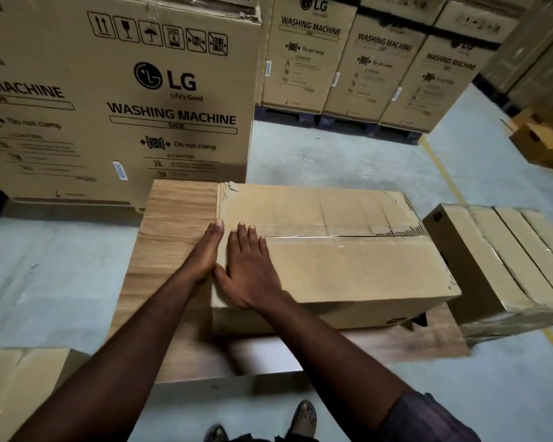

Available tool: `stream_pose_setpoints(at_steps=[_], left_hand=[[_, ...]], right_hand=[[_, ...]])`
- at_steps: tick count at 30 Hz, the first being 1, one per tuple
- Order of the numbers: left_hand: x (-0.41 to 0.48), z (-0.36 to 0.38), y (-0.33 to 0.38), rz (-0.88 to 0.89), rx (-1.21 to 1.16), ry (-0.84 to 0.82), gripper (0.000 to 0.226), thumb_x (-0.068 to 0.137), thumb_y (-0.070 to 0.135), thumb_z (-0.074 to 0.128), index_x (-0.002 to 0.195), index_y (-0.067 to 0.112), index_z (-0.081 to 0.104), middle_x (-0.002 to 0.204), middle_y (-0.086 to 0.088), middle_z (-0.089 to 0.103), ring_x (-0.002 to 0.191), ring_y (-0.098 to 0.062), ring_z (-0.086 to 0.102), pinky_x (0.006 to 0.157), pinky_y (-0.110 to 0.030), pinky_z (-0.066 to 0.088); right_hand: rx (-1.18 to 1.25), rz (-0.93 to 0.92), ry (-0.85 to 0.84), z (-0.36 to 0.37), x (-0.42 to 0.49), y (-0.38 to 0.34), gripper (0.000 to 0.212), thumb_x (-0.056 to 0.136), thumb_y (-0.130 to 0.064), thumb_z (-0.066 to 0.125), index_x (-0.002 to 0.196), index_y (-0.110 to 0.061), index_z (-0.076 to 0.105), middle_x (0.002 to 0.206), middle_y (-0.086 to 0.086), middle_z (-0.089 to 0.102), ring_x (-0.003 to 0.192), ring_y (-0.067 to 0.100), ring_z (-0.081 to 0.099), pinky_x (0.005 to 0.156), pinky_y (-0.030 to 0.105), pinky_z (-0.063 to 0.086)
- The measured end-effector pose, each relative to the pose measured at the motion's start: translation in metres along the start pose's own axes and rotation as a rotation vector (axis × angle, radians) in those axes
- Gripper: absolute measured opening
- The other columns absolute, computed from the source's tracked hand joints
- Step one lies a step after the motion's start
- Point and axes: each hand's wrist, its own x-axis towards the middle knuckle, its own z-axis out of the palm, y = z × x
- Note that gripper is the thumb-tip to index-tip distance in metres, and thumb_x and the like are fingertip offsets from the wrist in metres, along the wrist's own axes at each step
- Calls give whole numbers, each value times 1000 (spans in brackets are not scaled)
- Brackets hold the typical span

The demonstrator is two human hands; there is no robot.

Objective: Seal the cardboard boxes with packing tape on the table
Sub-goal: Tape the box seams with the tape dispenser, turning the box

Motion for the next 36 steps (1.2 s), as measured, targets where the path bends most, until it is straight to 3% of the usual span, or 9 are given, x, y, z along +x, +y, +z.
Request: stream_pose_setpoints(at_steps=[4, 7, 10, 11, 13, 16, 21, 30, 36], left_hand=[[11, 12, 26, -143, -83, -5, 73, 97, 70, 34, 136, 14, 60, 131, -5, 67, 122, -20, 62, 111, -40, 43], [26, 13, 19, -262, -249, -40, 81, 96, 74, 23, 125, 13, 67, 118, -10, 73, 110, -26, 69, 102, -39, 49], [41, 17, 35, -258, -281, 85, 75, 99, 70, 27, 111, 11, 71, 98, -9, 77, 92, -25, 73, 84, -33, 55], [48, 17, 44, -218, -258, 112, 73, 97, 72, 33, 112, 11, 70, 99, -9, 77, 93, -26, 73, 84, -34, 56], [68, 15, 59, -98, -92, 136, 87, 79, 82, 57, 132, 14, 59, 124, -8, 69, 112, -28, 67, 98, -42, 52], [81, 5, 64, 79, 241, 111, 63, 84, 49, 76, 137, 25, 53, 127, 1, 65, 111, -18, 63, 102, -38, 50], [61, -18, 47, 142, 218, 192, 41, 88, 34, 75, 125, 22, 61, 117, 0, 70, 108, -19, 67, 100, -45, 53], [-1, -80, 23, 124, 153, 600, 47, 87, 41, 74, 126, 20, 60, 122, -2, 67, 110, -21, 64, 101, -42, 50], [-43, -90, 9, 145, 185, 770, 49, 88, 43, 73, 126, 17, 57, 127, -6, 64, 115, -23, 60, 99, -33, 46]], right_hand=[[4, 8, 16, 1, -2, 2, 96, 94, -68, 32, 161, -6, 3, 169, 15, -8, 155, 29, -12, 126, 47, -5], [-1, -16, 29, 0, -3, 2, 101, 91, -74, 38, 161, -9, 6, 169, 13, -6, 155, 30, -12, 126, 46, -5], [-5, -31, 26, -3, -5, 1, 102, 90, -75, 42, 162, -11, 8, 170, 9, -5, 155, 30, -12, 126, 47, -4], [0, -32, 25, -4, -6, 1, 101, 90, -74, 43, 162, -11, 8, 170, 8, -5, 155, 30, -12, 126, 47, -4], [1, -30, 32, -3, -8, 1, 100, 90, -71, 45, 162, -12, 9, 170, 7, -5, 155, 29, -13, 126, 47, -4], [-6, -22, 37, 0, -11, -3, 100, 87, -67, 45, 161, -11, 10, 170, 8, -5, 155, 30, -12, 126, 49, -3], [-8, -37, 0, 8, -17, -23, 102, 81, -64, 40, 161, -9, 10, 169, 12, -4, 155, 34, -11, 125, 52, -2], [-9, -135, -86, 17, -20, -66, 106, 81, -34, 68, 160, -9, 3, 170, 8, -6, 156, 27, -10, 125, 51, -5], [-64, -136, -49, 17, -21, -56, 103, 81, -39, 62, 162, -12, 5, 170, 3, -4, 156, 17, -4, 122, 60, -5]])
